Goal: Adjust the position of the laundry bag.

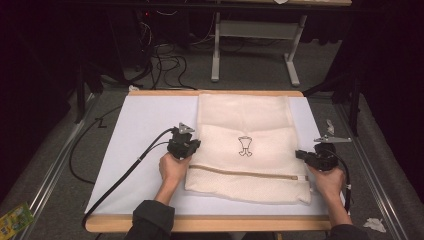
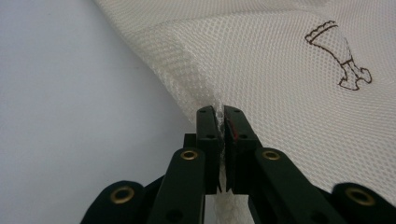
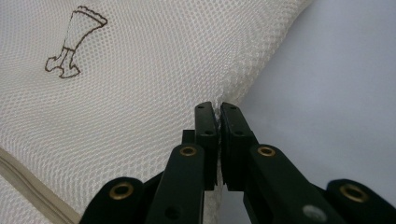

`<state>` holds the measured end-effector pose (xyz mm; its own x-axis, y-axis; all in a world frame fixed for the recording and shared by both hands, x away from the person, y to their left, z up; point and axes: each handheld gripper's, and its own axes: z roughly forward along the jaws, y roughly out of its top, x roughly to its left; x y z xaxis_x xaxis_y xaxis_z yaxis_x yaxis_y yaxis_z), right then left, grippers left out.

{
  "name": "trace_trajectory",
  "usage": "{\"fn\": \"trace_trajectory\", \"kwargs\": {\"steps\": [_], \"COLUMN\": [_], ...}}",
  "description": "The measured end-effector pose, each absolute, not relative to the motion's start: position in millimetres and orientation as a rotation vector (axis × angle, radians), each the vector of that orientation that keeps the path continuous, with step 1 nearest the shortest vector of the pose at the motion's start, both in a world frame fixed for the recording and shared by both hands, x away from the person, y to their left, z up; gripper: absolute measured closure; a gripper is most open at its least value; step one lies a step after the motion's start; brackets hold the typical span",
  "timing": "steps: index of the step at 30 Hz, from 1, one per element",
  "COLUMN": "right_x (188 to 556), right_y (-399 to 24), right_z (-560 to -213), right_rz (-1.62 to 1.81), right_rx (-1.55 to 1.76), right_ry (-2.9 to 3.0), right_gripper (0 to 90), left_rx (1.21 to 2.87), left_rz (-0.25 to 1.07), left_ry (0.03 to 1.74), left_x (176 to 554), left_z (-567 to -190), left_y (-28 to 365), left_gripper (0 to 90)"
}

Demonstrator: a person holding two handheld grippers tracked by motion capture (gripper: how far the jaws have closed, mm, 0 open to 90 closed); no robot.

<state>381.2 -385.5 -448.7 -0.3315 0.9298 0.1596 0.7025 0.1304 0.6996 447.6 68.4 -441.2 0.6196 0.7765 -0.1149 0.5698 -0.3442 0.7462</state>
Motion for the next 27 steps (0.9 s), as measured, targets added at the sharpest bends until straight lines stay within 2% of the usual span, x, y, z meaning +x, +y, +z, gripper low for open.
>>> {"fn": "trace_trajectory", "kwargs": {"steps": [27], "right_x": [391], "right_y": [-352], "right_z": [-445], "right_rz": [1.091], "right_rx": [1.523], "right_ry": [2.15], "right_gripper": [87.8], "left_rx": [2.008], "left_rz": [0.387], "left_ry": [1.117], "left_x": [444], "left_z": [-438], "left_y": [111], "left_gripper": [85.4]}}
